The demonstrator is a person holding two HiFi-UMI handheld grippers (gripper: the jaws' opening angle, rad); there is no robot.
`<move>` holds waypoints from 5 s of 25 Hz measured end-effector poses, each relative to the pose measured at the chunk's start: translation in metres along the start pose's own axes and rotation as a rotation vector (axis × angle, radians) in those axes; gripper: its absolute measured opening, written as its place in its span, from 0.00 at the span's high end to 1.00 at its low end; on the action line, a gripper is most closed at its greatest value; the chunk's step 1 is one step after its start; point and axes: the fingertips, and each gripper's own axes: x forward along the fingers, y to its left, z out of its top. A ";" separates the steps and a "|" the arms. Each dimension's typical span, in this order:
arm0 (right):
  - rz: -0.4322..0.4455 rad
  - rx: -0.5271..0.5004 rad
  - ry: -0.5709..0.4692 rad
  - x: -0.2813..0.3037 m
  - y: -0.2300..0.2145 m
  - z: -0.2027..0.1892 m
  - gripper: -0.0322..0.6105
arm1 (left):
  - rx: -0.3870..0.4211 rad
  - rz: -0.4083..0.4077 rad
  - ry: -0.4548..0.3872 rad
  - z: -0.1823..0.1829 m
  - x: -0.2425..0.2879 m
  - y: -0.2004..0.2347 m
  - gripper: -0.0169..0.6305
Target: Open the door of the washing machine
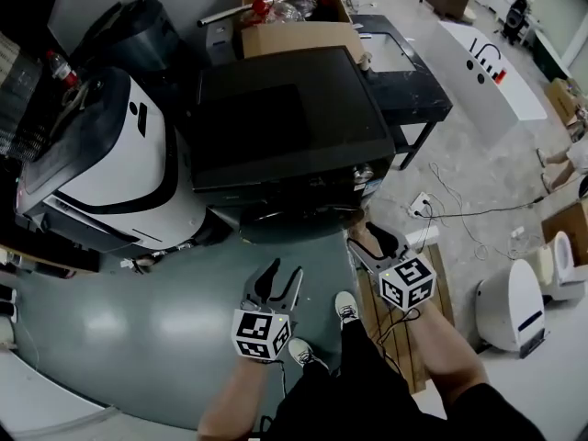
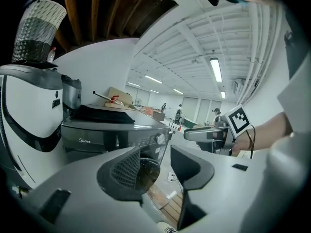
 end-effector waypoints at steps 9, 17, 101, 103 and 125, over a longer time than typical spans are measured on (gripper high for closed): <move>0.034 0.027 0.080 0.056 -0.071 -0.047 0.59 | -0.042 0.041 0.082 -0.039 0.070 0.012 0.67; 0.060 0.044 0.202 0.104 -0.123 -0.105 0.59 | -0.079 0.072 0.141 -0.071 0.131 0.018 0.67; 0.495 0.169 0.348 0.125 0.152 -0.199 0.72 | -0.388 0.381 0.297 -0.267 -0.028 0.089 0.59; 0.503 0.158 0.348 0.130 0.168 -0.197 0.72 | -0.387 0.393 0.292 -0.269 -0.042 0.100 0.59; 0.472 0.115 0.311 0.201 0.298 -0.187 0.73 | -0.370 0.478 0.219 -0.268 -0.143 0.224 0.59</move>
